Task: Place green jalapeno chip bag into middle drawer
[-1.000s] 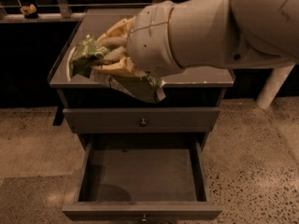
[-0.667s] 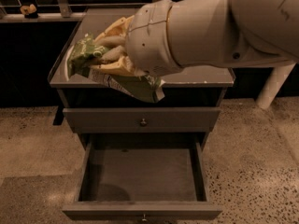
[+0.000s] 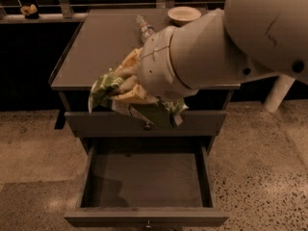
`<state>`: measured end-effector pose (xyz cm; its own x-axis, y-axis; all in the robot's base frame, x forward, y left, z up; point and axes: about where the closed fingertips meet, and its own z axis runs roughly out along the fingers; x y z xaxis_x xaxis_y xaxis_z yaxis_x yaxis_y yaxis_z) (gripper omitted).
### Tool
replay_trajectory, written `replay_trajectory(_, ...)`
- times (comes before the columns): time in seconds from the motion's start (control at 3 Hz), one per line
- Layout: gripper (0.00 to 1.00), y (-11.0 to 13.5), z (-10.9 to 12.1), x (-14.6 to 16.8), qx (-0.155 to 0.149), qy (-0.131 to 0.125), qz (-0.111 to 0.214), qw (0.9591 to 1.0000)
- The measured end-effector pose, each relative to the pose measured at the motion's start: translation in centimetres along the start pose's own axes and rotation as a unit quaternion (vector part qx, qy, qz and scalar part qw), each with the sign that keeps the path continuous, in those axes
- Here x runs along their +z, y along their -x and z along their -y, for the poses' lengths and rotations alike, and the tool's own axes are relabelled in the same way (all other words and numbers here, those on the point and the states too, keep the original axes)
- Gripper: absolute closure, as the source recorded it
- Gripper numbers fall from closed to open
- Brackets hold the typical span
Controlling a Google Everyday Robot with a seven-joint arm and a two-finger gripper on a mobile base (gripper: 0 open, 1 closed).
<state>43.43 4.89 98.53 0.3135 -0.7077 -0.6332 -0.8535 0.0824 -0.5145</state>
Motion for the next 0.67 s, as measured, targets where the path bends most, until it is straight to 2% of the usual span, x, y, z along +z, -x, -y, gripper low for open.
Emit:
replay_trajectory(0.33, 1.0, -3.4, -2.2, -1.4, 0.035, 0.011, -0.069, 0.9969)
replay_trajectory(0.67, 1.0, -6.5, -4.0, -1.1, 0.076, 0.002, -0.073, 0.9945)
